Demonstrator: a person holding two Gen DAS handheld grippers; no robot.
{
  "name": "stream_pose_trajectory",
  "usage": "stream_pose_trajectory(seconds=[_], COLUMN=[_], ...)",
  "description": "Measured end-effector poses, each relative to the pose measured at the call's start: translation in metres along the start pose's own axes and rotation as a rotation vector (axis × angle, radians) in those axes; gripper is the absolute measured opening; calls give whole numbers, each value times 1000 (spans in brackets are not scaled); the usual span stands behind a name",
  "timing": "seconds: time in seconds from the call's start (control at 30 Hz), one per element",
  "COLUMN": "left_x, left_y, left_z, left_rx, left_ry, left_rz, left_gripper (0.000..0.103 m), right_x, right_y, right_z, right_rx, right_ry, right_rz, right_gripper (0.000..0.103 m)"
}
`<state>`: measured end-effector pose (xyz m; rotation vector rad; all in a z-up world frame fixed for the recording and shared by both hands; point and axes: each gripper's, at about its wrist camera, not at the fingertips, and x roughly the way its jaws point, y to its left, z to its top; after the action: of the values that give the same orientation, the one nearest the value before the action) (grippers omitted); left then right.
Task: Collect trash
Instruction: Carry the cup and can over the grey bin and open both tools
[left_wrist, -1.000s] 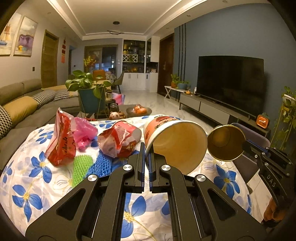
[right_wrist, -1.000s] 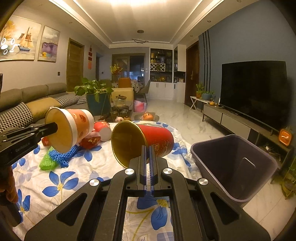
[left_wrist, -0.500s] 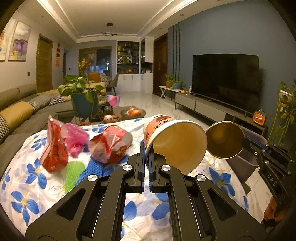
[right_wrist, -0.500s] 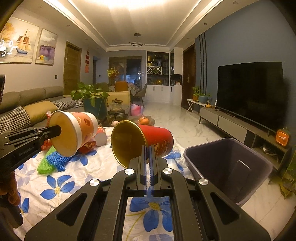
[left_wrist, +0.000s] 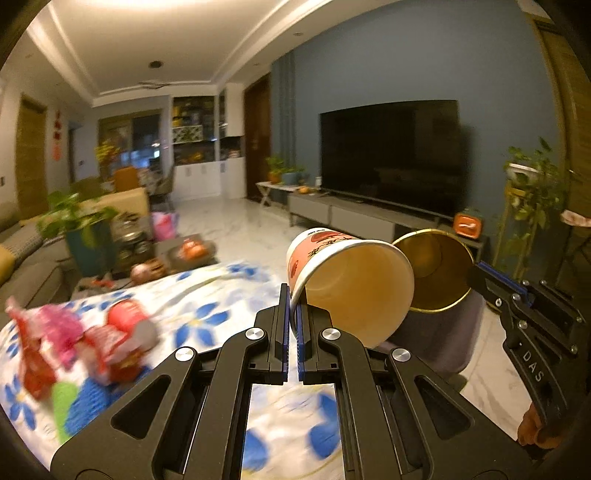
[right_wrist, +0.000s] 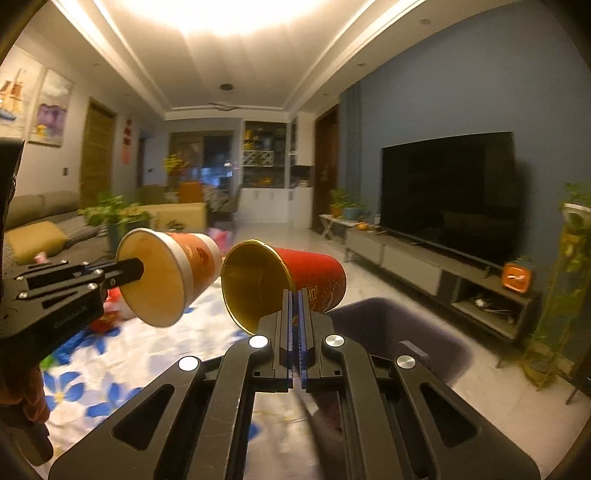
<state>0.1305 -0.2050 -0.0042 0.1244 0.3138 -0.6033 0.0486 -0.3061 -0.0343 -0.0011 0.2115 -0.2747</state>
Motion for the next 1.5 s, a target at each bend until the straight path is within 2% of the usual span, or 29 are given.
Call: stream_pose_trajectory(seconds=[0.23,0.47,1.0,1.5], left_x=[49,79,117,132], left_y=[-45,-61,-74,-78], left_z=[2,-5,-13,-19], left_rx=[23,22,8,-14], left_ry=[12,32,80,125], left_rz=[-92,-134,-154,-180], left_gripper=[2,2,2,2], right_x=[5,15,29,37], right_y=[-46,-72,-84,-86], right_z=[-1,-12,-21,-23], right_rx=[38,60,84,101], right_ry=[-5,18,56,89], right_rz=[-111,-163,-181,-171], right_gripper=[3,3,3,3])
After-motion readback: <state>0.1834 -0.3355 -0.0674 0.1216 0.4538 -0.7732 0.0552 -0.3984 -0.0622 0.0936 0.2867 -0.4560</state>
